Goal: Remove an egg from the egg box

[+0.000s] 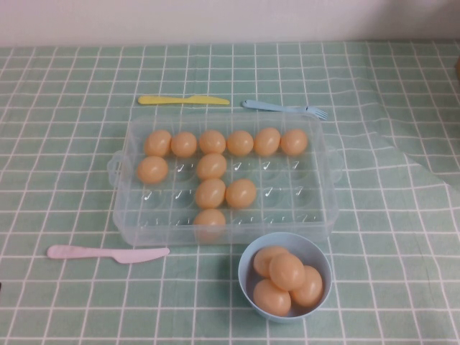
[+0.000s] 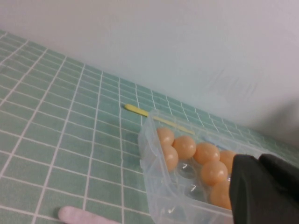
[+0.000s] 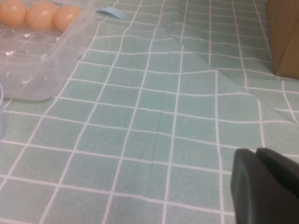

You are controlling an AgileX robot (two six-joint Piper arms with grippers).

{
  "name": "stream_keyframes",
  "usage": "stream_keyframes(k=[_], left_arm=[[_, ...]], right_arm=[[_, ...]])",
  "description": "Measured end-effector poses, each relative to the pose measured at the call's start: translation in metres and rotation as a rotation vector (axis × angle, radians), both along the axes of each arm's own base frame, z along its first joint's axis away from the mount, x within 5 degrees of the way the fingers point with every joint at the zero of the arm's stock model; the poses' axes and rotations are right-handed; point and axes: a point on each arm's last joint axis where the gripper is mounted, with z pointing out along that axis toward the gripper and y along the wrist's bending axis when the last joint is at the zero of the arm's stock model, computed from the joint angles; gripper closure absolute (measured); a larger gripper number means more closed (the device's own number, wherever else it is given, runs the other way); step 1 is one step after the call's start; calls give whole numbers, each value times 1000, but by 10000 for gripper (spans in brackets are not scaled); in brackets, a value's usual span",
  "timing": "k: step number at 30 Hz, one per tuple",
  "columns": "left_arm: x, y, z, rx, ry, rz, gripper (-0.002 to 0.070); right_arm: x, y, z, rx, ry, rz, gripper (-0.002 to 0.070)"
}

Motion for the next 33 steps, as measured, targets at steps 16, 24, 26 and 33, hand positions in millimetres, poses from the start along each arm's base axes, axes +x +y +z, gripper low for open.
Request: stream_keyframes(k=[16, 24, 26, 33], left_arm=[[90, -32, 85, 495, 537, -341, 678], [161, -48, 97, 860, 578, -617, 678], [179, -53, 99, 904, 564, -648, 678], [226, -87, 103, 1143, 483, -871, 678]], right_arm=[[0, 0, 0, 0, 0, 0, 694], [0, 0, 0, 0, 0, 0, 694], [0, 0, 0, 0, 0, 0, 694], [0, 0, 0, 0, 0, 0, 694]])
